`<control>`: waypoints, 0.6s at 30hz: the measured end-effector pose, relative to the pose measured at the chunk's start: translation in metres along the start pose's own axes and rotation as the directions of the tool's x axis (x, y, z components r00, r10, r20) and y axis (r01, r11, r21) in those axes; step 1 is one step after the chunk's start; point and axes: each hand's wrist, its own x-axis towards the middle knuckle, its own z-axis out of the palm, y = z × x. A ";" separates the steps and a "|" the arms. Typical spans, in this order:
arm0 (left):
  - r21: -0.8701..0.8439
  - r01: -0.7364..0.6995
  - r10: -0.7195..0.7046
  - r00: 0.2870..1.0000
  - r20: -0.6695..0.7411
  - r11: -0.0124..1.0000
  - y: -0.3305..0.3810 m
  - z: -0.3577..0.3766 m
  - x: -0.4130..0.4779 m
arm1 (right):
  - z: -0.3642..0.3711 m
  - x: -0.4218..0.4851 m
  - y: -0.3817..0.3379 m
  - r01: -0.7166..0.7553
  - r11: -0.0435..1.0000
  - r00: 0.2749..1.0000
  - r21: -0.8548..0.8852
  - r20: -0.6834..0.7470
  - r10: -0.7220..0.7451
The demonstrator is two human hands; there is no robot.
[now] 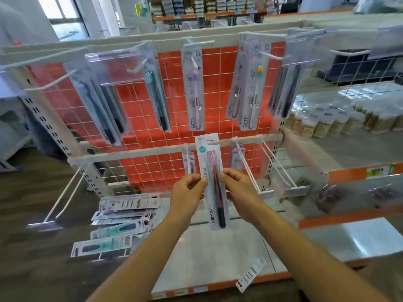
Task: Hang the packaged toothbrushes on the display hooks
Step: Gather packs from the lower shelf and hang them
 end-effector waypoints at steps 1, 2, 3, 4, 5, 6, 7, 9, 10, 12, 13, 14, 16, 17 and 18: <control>0.008 0.002 -0.002 1.000 -0.005 1.000 -0.003 -0.005 0.000 | 0.005 -0.001 0.003 0.000 1.000 1.000 -0.010 0.003 0.000; 0.020 0.006 -0.006 1.000 -0.010 1.000 -0.007 -0.011 -0.001 | 0.010 -0.002 0.007 -0.002 1.000 1.000 -0.019 0.005 0.002; 0.027 0.011 -0.011 1.000 -0.014 1.000 -0.011 -0.016 -0.002 | 0.015 -0.004 0.011 -0.006 1.000 1.000 -0.021 0.009 0.006; 0.030 0.017 -0.017 1.000 -0.019 0.999 -0.016 -0.022 -0.003 | 0.021 -0.005 0.015 -0.009 1.000 1.000 -0.012 0.015 0.009; 0.030 0.026 -0.025 0.999 -0.024 0.999 -0.021 -0.027 -0.003 | 0.026 -0.007 0.019 -0.011 1.000 1.000 -0.002 0.026 0.011; 0.033 0.034 -0.033 0.999 -0.029 0.999 -0.025 -0.032 -0.004 | 0.031 -0.009 0.023 -0.014 1.000 0.999 0.003 0.036 0.014; 0.037 0.042 -0.040 0.999 -0.033 0.998 -0.030 -0.037 -0.005 | 0.035 -0.012 0.028 -0.020 1.000 0.999 0.004 0.040 0.020; 0.046 0.053 -0.051 0.998 -0.032 0.998 -0.038 -0.046 -0.008 | 0.043 -0.016 0.037 -0.035 0.999 0.999 -0.005 0.042 0.035; 0.052 0.057 -0.056 0.998 -0.023 0.997 -0.042 -0.050 -0.009 | 0.046 -0.018 0.042 -0.040 0.999 0.998 -0.011 0.042 0.040; 0.057 0.065 -0.066 0.998 0.000 0.996 -0.051 -0.057 -0.013 | 0.051 -0.020 0.051 -0.047 0.999 0.998 -0.003 0.042 0.047; 0.064 0.070 -0.070 0.997 0.008 0.995 -0.055 -0.060 -0.014 | 0.053 -0.021 0.055 -0.052 0.999 0.998 0.003 0.039 0.052; 0.076 0.074 -0.076 0.997 0.012 0.994 -0.059 -0.062 -0.015 | 0.055 -0.022 0.059 -0.060 0.998 0.998 0.006 0.035 0.060; 0.096 0.079 -0.081 0.997 0.016 0.992 -0.067 -0.067 -0.016 | 0.059 -0.023 0.066 -0.077 0.997 0.997 0.013 0.028 0.077; 0.109 0.077 -0.080 0.997 0.019 0.991 -0.071 -0.069 -0.016 | 0.061 -0.024 0.071 -0.083 0.996 0.996 0.018 0.027 0.083; 0.129 0.071 -0.075 0.997 0.024 0.989 -0.076 -0.071 -0.016 | 0.063 -0.024 0.075 -0.090 0.996 0.996 0.019 0.027 0.089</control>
